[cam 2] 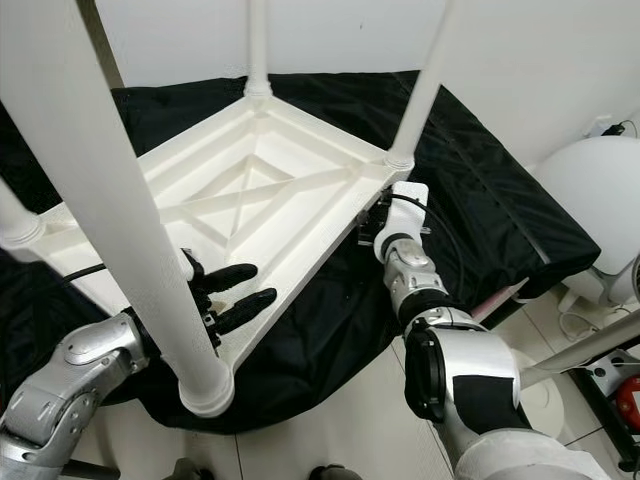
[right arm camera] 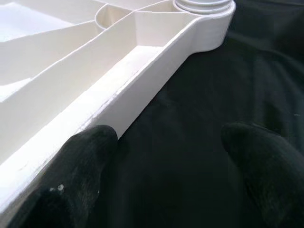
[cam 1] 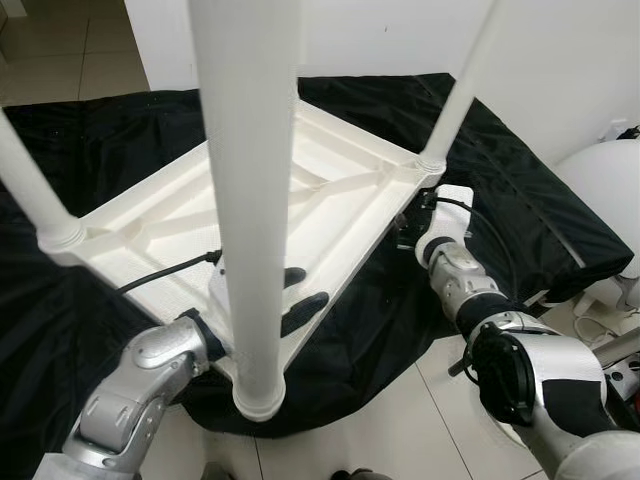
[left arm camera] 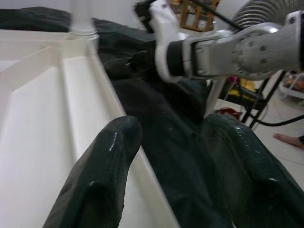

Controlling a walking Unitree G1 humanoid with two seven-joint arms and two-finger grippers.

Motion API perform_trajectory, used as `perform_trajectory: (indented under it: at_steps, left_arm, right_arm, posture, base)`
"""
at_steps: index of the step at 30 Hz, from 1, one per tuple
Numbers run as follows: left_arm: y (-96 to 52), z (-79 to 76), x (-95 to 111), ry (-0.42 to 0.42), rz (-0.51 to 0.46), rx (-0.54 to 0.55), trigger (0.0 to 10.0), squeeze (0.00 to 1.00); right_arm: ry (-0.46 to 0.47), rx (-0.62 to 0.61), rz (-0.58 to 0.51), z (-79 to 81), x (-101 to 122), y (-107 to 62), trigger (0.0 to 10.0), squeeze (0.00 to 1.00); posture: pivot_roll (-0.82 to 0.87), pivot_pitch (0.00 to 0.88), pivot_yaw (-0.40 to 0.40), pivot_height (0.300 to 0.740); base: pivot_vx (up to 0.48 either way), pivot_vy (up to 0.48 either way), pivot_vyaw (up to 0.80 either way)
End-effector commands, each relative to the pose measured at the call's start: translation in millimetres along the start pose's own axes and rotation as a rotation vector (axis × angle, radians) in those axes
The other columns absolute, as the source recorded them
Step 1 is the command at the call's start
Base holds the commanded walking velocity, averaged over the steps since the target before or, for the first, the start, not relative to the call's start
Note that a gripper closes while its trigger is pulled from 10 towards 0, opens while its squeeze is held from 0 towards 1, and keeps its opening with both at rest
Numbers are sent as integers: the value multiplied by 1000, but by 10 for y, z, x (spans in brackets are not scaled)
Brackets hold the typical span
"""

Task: Building children table

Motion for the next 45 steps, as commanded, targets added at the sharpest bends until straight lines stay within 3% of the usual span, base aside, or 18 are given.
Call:
perform_trajectory:
  at_steps: [1,7,11,14,16,21,23,24,26,27,29,35,36,38,40,45]
  left_arm:
    - [28,-288,70,-11,-40,-205,10000,0]
    - [63,-314,121,1,-45,-214,10000,0]
    - [103,-325,154,11,-51,-212,10000,0]
    - [118,-287,125,24,-36,-192,10000,0]
    - [119,-169,45,53,2,-144,10000,0]
    - [109,-77,-17,70,35,-108,10000,0]
    - [114,-1,-87,78,73,-74,10000,0]
    - [114,-1,-87,78,73,-74,10000,0]
    - [115,-47,-46,71,59,-96,10000,0]
    - [115,-47,-46,71,59,-96,10000,0]
    - [133,-70,-5,58,49,-97,10000,0]
    - [211,-104,31,66,36,-88,10000,0]
    - [379,-190,124,64,-4,-76,10000,0]
    - [379,-190,124,64,-4,-76,10000,0]
    - [483,-235,189,60,-33,-64,10000,0]
    - [454,-134,108,103,-7,-63,10000,0]
  right_arm:
    - [-55,134,65,334,-166,-11,10000,0]
    - [-141,167,82,401,-232,-27,10000,0]
    - [-167,150,56,320,-232,-40,10000,0]
    - [-143,104,4,177,-184,-55,10000,0]
    - [-114,46,-72,-32,-118,-98,10000,0]
    - [-96,17,-121,-178,-96,-151,10000,0]
    - [-19,-28,-209,-393,-76,-268,10000,0]
    - [-19,-28,-209,-393,-76,-268,10000,0]
    - [55,-69,-327,-571,-68,-467,10000,0]
    - [55,-69,-327,-571,-68,-467,10000,0]
    - [97,-108,-404,-640,-91,-646,10000,0]
    - [125,-149,-449,-636,-136,-797,10000,0]
    - [148,-153,-465,-543,-192,-889,10000,0]
    - [148,-153,-465,-543,-192,-889,10000,0]
    - [159,-149,-466,-474,-234,-932,10000,0]
    - [165,-128,-462,-432,-242,-971,10000,0]
  posture:
    - [88,98,-39,740]
    - [86,94,-40,740]
    - [75,89,-40,740]
    - [71,86,-41,740]
    - [58,87,-38,740]
    - [52,84,-35,740]
    - [40,82,-27,740]
    - [40,82,-27,740]
    - [17,81,-10,740]
    - [17,81,-10,740]
    - [4,82,0,740]
    - [-3,80,9,740]
    - [-23,69,26,740]
    - [-23,69,26,740]
    - [-26,62,26,740]
    - [-20,53,17,740]
  base:
    - [0,0,0]
    - [0,0,0]
    - [0,0,0]
    - [0,0,0]
    - [0,0,0]
    - [0,0,0]
    - [0,0,0]
    - [0,0,0]
    - [0,0,0]
    - [0,0,0]
    - [0,0,0]
    - [0,0,0]
    - [0,0,0]
    - [0,0,0]
    - [0,0,0]
    - [0,0,0]
Point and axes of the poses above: a point about 5 cm out from each wrist's last joint towards the gripper, its own y axis pointing out of the wrist towards the gripper, its own x axis along the axis of the wrist's last joint, z = x × y, the point moved 6 cm from there along y, pointing out of the wrist towards the gripper, and after that the axes turned 9 degrees about y, right-handed, at the moved point
